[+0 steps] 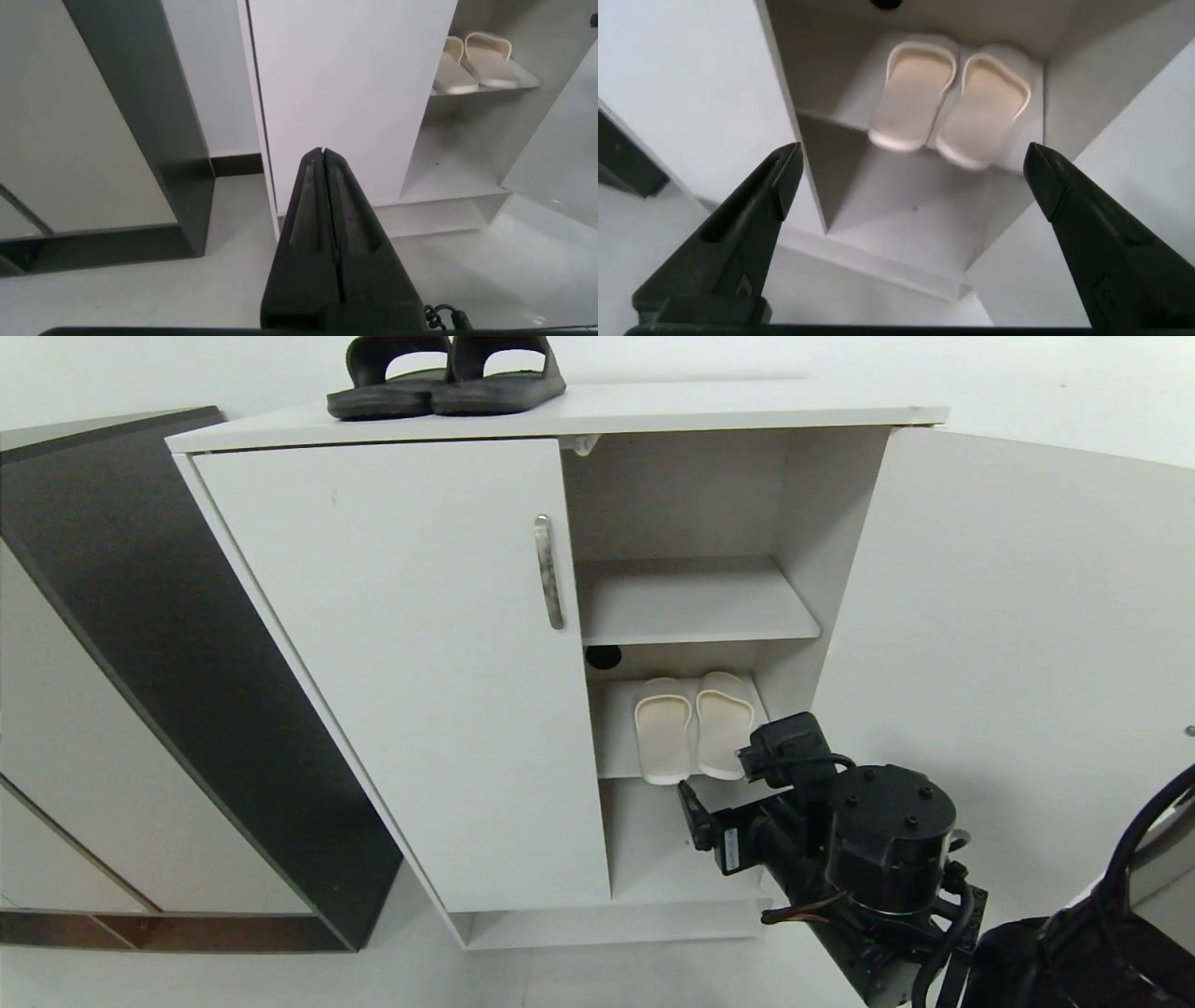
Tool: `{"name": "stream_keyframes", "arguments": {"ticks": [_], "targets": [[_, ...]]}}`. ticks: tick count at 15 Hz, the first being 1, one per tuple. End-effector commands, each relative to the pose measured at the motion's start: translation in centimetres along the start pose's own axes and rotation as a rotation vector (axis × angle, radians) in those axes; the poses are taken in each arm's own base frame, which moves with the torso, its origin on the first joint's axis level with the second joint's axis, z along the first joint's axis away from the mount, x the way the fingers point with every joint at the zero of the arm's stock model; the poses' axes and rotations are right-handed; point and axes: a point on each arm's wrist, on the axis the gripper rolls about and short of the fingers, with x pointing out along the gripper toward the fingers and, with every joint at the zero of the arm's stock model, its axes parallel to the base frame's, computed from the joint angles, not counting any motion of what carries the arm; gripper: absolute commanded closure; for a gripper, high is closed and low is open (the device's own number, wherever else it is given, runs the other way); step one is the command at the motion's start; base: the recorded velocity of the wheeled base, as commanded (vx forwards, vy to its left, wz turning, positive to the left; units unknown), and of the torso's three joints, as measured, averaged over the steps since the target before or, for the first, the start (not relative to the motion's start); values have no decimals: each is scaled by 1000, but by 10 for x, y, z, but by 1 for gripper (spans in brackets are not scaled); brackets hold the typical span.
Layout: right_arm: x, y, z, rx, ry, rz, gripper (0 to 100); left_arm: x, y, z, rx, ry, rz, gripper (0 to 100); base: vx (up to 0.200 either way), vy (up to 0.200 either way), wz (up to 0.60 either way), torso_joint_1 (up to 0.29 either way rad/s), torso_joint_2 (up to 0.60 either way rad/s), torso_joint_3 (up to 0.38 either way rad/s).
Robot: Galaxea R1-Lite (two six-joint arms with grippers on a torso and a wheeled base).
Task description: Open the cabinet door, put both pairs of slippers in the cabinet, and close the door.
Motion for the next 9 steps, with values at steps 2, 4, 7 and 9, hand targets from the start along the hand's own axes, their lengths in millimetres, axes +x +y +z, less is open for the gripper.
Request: {"name": "stream_keyframes", "arguments": {"ticks": [2, 4, 7, 9], "targets": [[0, 0, 0, 2, -1, 0, 0, 0, 0, 0, -1, 0, 1, 100, 0, 200, 0, 12, 2, -2], [1, -4, 1, 12, -9, -7, 0, 0, 0, 0, -4, -1, 1, 100, 0, 200, 0, -2, 2, 2], [3, -8, 1, 14, -17, -12, 0, 0, 0, 0, -4, -1, 1, 100, 0, 200, 0, 4, 2, 1], [1, -10, -5, 0, -1, 6, 0, 0, 0, 0, -4, -1, -1, 100, 0, 200, 0, 2, 5, 2]]}}
